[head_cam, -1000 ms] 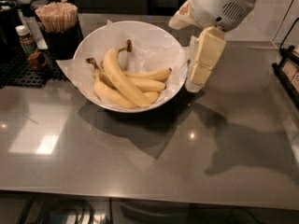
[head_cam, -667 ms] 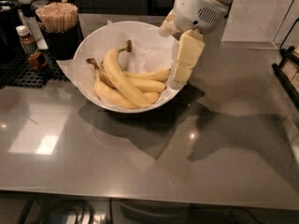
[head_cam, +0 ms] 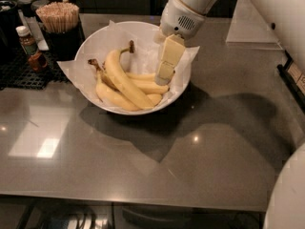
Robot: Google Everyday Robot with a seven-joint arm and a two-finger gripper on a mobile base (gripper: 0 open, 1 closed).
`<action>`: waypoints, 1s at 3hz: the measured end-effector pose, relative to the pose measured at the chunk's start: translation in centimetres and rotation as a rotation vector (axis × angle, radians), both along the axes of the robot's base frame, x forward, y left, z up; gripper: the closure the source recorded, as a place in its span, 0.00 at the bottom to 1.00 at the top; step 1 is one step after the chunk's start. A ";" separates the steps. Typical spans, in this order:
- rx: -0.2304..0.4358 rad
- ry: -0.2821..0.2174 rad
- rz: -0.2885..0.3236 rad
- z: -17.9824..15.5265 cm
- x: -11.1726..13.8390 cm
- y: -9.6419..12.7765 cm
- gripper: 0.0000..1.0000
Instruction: Pick banana from white bowl
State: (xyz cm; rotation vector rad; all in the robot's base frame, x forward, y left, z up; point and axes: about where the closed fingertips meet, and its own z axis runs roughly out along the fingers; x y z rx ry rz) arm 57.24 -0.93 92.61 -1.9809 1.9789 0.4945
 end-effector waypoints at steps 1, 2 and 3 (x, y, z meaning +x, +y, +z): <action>0.023 -0.018 -0.008 -0.1 0.1 0.4 0.00; 0.074 -0.080 -0.028 0.9 -1.5 1.6 0.00; 0.187 -0.156 -0.077 2.4 -0.8 5.6 0.00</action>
Offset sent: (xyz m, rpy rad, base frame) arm -0.0121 0.0624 0.0330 0.2475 -0.3009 -0.1114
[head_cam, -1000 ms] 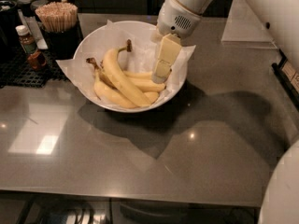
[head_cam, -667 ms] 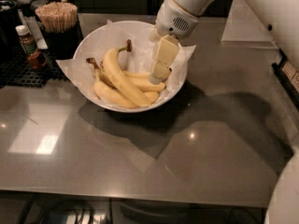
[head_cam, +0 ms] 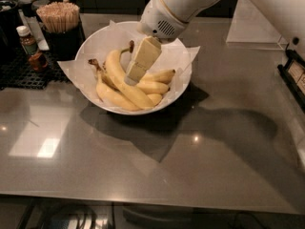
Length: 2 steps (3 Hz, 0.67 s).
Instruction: Pick banana from white bowl
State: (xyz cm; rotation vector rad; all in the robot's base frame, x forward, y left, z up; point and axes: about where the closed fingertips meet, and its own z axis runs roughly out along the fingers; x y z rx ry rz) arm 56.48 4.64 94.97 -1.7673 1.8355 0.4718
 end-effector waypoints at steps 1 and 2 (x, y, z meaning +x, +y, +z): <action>0.038 -0.046 -0.024 0.8 1.3 0.9 0.00; 0.054 -0.050 -0.054 0.1 1.3 0.7 0.00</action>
Offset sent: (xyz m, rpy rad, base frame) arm 0.0130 0.0086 0.0077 0.0378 -0.0462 -0.0239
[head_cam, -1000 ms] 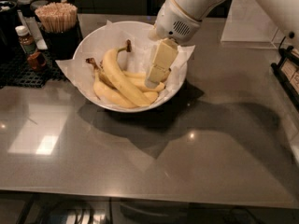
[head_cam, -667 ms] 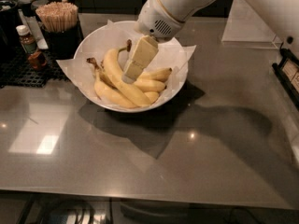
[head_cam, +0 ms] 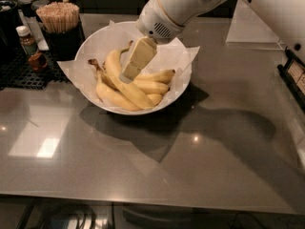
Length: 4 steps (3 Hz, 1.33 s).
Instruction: Pick banana from white bowl
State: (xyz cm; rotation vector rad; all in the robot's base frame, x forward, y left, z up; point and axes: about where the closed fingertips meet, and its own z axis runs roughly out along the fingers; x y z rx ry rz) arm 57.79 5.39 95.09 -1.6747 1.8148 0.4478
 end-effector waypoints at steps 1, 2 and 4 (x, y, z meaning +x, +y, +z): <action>0.000 0.000 0.000 0.0 0.0 0.0 0.00; 0.000 0.000 0.000 0.0 0.0 0.0 0.19; 0.006 0.011 -0.007 -0.8 -0.4 0.3 0.32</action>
Offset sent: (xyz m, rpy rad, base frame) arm 0.0000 0.0000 0.0000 0.0000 0.0000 0.0000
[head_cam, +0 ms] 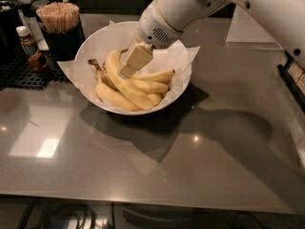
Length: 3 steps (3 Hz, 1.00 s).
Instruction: Pick banana from white bowl
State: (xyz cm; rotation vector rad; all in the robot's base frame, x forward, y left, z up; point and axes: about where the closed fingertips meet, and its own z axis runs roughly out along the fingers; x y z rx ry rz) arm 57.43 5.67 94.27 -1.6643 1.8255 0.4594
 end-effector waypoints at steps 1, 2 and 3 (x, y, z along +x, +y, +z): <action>0.013 0.031 -0.026 -1.3 -0.4 0.4 0.30; 0.019 0.094 -0.075 -2.9 -0.7 0.8 0.28; 0.022 0.146 -0.129 -3.8 -0.9 1.1 0.26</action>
Offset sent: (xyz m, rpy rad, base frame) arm -0.0088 0.0089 -0.0483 0.0328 0.1816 -0.1554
